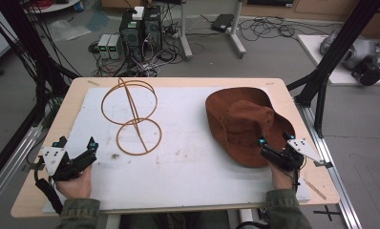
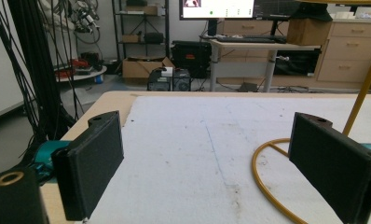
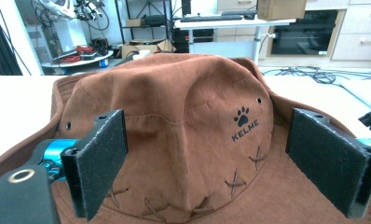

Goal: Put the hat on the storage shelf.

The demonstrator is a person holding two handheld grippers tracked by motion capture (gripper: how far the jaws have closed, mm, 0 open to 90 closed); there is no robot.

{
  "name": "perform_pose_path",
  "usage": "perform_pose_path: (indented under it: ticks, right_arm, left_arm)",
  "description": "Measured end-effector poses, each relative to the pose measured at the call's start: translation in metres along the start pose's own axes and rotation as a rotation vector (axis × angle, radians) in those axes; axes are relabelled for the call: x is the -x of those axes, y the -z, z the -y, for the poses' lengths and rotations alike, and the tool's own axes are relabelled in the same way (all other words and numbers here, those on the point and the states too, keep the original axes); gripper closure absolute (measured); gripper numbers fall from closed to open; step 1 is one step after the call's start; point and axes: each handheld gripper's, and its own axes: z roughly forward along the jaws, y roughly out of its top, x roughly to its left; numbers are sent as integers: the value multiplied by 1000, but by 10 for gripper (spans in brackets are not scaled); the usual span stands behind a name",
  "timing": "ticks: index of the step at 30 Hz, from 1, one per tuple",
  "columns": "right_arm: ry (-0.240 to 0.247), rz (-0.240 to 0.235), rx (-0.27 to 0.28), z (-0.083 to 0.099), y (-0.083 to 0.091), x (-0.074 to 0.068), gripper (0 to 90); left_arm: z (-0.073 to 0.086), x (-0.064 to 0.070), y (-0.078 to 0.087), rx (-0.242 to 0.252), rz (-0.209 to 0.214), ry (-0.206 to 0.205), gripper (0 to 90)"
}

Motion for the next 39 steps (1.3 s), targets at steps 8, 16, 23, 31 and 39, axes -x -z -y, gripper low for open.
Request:
perform_pose_path:
  ticks: [8, 16, 23, 31, 39]
  right_arm:
    - [40, -24, -20, -7, -5, -3, 120]
    - [65, -52, -54, -14, -16, -6, 120]
    - [63, -55, -78, -17, -25, -6, 121]
    - [72, -81, -113, -18, -40, -7, 120]
    - [58, -89, -126, -15, -56, -3, 121]
  left_arm:
    - [1, 1, -1, -4, 3, -5, 106]
    - [1, 1, 0, -6, 7, -7, 106]
    - [1, 0, 2, -7, 3, -7, 106]
    - [1, -2, 4, -9, 0, -5, 106]
    - [2, -2, 5, -8, -2, -7, 106]
